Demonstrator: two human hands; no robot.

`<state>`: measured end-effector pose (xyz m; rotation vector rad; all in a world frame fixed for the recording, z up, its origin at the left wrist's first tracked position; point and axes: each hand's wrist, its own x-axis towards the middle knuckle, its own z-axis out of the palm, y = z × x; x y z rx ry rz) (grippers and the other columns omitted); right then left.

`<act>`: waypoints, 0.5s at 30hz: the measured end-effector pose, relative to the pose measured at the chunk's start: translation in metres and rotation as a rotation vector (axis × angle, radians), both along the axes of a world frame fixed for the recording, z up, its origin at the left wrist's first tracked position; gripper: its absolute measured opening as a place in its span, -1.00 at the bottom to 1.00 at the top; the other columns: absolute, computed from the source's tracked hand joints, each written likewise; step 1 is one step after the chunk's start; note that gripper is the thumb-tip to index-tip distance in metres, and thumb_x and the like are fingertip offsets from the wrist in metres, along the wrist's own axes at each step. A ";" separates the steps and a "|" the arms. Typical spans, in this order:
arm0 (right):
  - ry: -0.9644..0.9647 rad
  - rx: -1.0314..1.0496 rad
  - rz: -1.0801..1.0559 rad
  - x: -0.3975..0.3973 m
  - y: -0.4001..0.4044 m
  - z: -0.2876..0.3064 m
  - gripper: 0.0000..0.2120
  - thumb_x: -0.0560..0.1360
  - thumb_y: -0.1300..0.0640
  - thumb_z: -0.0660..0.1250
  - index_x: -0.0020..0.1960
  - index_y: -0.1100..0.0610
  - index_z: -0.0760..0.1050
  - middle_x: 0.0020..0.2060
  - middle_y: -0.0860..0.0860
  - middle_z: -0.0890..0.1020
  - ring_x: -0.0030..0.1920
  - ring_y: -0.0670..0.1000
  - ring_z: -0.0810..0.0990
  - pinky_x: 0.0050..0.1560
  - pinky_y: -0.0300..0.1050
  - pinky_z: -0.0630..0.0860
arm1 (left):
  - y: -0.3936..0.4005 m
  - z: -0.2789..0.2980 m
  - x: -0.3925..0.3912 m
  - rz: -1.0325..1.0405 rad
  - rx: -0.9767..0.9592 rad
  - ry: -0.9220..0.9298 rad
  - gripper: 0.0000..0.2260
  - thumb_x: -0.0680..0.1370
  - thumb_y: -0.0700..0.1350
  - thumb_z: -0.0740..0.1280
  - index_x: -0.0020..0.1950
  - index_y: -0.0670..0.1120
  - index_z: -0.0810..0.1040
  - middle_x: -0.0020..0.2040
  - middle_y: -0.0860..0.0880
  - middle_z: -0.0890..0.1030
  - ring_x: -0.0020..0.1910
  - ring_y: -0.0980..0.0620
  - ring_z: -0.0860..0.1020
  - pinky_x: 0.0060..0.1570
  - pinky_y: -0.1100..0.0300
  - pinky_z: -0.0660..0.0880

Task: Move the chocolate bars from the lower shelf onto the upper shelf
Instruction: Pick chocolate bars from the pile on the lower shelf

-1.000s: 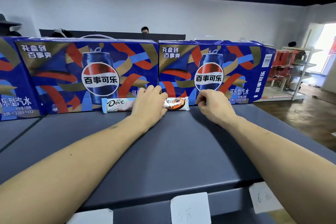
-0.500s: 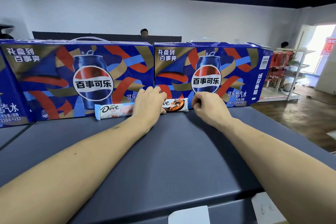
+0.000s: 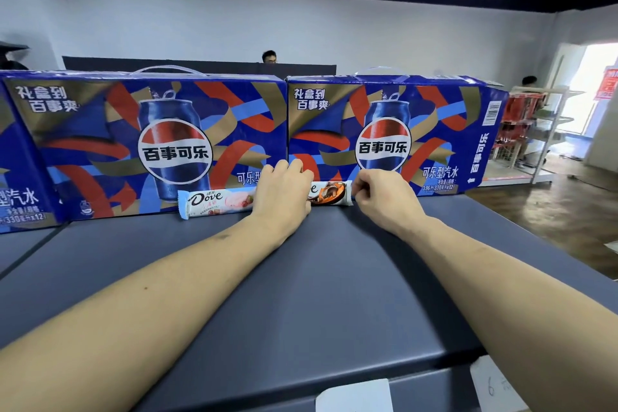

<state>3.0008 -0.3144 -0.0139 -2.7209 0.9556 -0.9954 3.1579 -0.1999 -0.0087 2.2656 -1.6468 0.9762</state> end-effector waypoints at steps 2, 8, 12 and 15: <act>-0.002 0.003 0.000 0.000 0.001 0.001 -0.79 0.43 0.27 0.18 -0.21 0.02 0.51 -0.25 -0.10 0.62 -0.19 -0.01 0.56 -0.24 -0.05 0.55 | 0.000 0.001 0.001 -0.006 0.011 0.004 -0.76 0.51 0.02 0.34 0.14 -0.01 0.50 0.05 0.00 0.49 0.02 -0.03 0.45 -0.10 0.12 0.25; 0.003 0.000 0.001 -0.001 0.004 0.003 -0.79 0.42 0.27 0.18 -0.22 0.01 0.50 -0.28 -0.10 0.62 -0.20 -0.03 0.56 -0.27 -0.07 0.54 | 0.002 0.004 0.007 -0.017 0.031 0.029 -0.68 0.48 0.10 0.40 0.14 -0.01 0.49 0.05 0.01 0.49 0.01 -0.02 0.45 -0.04 0.11 0.29; 0.014 0.000 0.004 -0.003 0.007 0.004 -0.79 0.43 0.27 0.19 -0.22 0.01 0.49 -0.28 -0.10 0.61 -0.21 -0.03 0.55 -0.31 -0.11 0.48 | 0.005 0.005 0.004 -0.012 0.040 0.012 -0.66 0.48 0.10 0.40 0.18 -0.01 0.48 0.08 0.00 0.49 0.03 -0.02 0.46 -0.01 0.11 0.30; 0.024 0.000 0.015 -0.005 0.012 0.005 -0.79 0.44 0.27 0.19 -0.23 0.00 0.48 -0.28 -0.10 0.60 -0.22 -0.04 0.53 -0.37 -0.18 0.36 | 0.011 0.005 0.002 -0.003 0.041 0.021 -0.65 0.49 0.10 0.39 0.20 -0.01 0.48 0.11 0.00 0.49 0.06 -0.03 0.46 0.01 0.11 0.30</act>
